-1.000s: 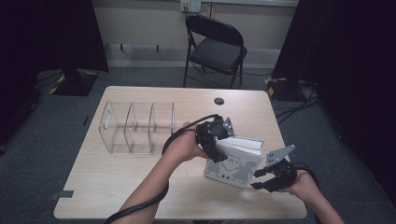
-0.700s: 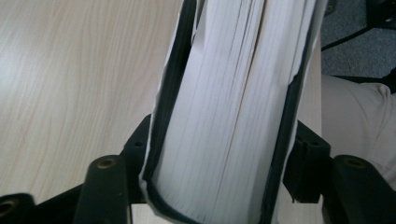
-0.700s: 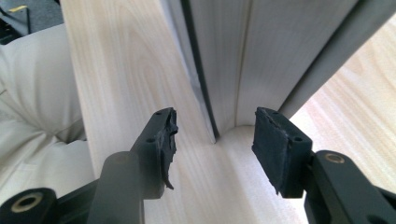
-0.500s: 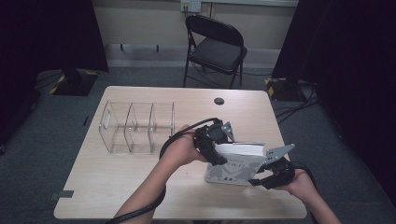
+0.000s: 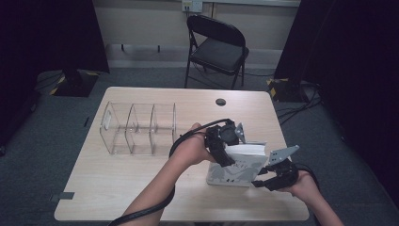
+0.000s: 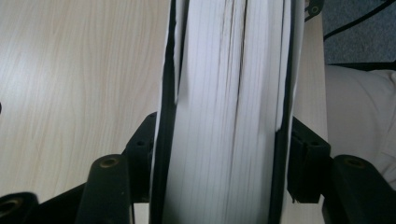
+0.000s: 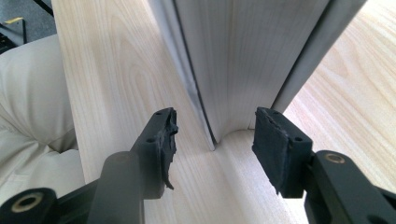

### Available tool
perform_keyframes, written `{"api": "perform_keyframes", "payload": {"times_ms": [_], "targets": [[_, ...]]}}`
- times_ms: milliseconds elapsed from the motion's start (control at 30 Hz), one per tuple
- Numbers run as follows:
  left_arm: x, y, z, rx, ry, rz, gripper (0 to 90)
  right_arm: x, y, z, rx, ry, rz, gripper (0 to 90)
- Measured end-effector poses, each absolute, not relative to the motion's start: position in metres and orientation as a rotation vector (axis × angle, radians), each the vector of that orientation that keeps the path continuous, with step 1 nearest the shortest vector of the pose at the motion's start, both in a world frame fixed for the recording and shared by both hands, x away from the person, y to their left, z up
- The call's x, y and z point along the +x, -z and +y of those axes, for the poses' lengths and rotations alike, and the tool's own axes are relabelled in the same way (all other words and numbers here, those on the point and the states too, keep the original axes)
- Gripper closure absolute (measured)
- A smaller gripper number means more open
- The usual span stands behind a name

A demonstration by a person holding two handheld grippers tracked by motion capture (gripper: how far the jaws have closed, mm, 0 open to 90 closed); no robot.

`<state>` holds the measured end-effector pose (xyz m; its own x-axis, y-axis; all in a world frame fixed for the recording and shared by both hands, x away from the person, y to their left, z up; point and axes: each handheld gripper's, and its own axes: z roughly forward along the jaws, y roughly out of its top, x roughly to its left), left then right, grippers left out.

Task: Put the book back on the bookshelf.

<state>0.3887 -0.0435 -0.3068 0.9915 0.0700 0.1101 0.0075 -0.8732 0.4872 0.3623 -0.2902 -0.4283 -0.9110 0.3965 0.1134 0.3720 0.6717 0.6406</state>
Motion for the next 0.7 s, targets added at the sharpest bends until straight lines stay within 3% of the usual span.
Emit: {"api": "perform_keyframes", "payload": {"times_ms": [200,300,433,600,700], "targets": [[0.392,0.312,-0.047,2.639,-0.129,-0.003,45.5,0.36,0.431,-0.297,0.673,-1.085,2.836,47.9],[0.394,0.313,-0.043,2.618,-0.058,0.056,49.4,0.359,0.434,-0.3,0.681,-1.079,2.836,47.9],[0.389,0.311,-0.043,2.638,-0.067,0.148,52.0,0.359,0.438,-0.302,0.709,-1.089,2.834,46.9],[0.385,0.309,-0.039,2.677,-0.075,0.249,52.7,0.357,0.448,-0.298,0.711,-1.043,2.845,38.3],[0.383,0.308,-0.033,2.691,-0.073,0.288,52.7,0.357,0.455,-0.296,0.731,-1.015,2.833,24.9]]}}
